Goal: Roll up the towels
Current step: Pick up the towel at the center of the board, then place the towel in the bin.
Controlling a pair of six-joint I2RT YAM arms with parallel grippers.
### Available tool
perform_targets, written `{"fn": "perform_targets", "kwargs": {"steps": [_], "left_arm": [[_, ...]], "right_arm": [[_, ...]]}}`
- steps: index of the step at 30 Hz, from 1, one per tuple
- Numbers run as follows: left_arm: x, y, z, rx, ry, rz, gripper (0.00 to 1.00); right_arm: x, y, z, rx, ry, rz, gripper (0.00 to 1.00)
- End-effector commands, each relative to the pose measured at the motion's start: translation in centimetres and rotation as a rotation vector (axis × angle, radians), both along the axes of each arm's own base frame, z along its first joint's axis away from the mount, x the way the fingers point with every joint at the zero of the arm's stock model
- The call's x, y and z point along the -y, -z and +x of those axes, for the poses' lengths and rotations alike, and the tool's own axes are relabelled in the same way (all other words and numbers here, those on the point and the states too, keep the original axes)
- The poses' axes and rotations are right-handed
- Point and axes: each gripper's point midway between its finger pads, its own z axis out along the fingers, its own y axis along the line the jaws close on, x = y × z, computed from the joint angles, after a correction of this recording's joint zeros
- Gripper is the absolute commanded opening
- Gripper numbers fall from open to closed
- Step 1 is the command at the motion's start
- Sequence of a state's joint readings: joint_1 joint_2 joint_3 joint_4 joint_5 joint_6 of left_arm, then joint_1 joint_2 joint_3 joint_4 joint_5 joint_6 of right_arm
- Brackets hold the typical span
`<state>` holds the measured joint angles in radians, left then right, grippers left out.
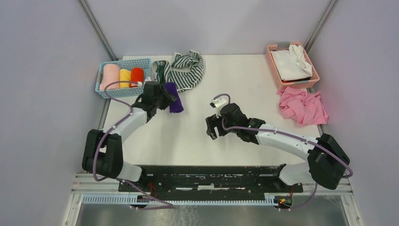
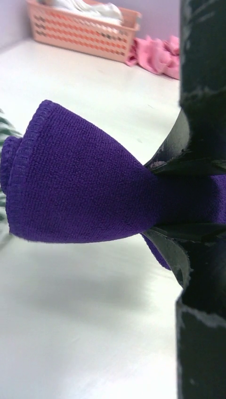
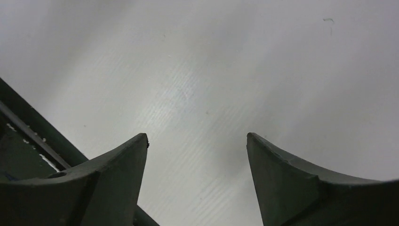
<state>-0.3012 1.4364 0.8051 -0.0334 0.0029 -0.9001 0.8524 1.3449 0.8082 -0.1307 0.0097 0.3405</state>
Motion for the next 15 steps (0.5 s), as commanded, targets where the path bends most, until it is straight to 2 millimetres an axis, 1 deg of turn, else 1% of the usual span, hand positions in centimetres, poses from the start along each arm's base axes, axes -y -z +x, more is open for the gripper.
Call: {"fn": "perform_targets", "kwargs": {"steps": [1,3,6,8,11,15], "left_arm": [[-4.0,-6.7,3.9,0.147,0.065,0.125,0.34],[-5.9,-8.7,6.1,0.176,0.065,0.173,0.34],[-9.6,-10.8,9.2,0.197,0.051,0.268,0.35],[-12.3,-12.1,11.5,0.217,0.045,0.309,0.35],[-15.0,-12.7,14.4,0.232,0.066,0.316,0.35],[-17.9,-11.9,17.3,0.215,0.077,0.352,0.35]], "right_arm": [[3.1,2.1,0.5,0.025,0.016,-0.149,0.88],[3.3,2.6,0.4,0.013,0.015,-0.156,0.92],[3.3,2.8,0.4,0.002,0.017,-0.154,0.99],[3.3,2.9,0.5,-0.002,0.014,-0.162,1.0],[3.5,3.0,0.6,-0.001,0.009,-0.175,1.0],[3.7,3.4,0.6,-0.005,-0.001,-0.197,1.0]]}}
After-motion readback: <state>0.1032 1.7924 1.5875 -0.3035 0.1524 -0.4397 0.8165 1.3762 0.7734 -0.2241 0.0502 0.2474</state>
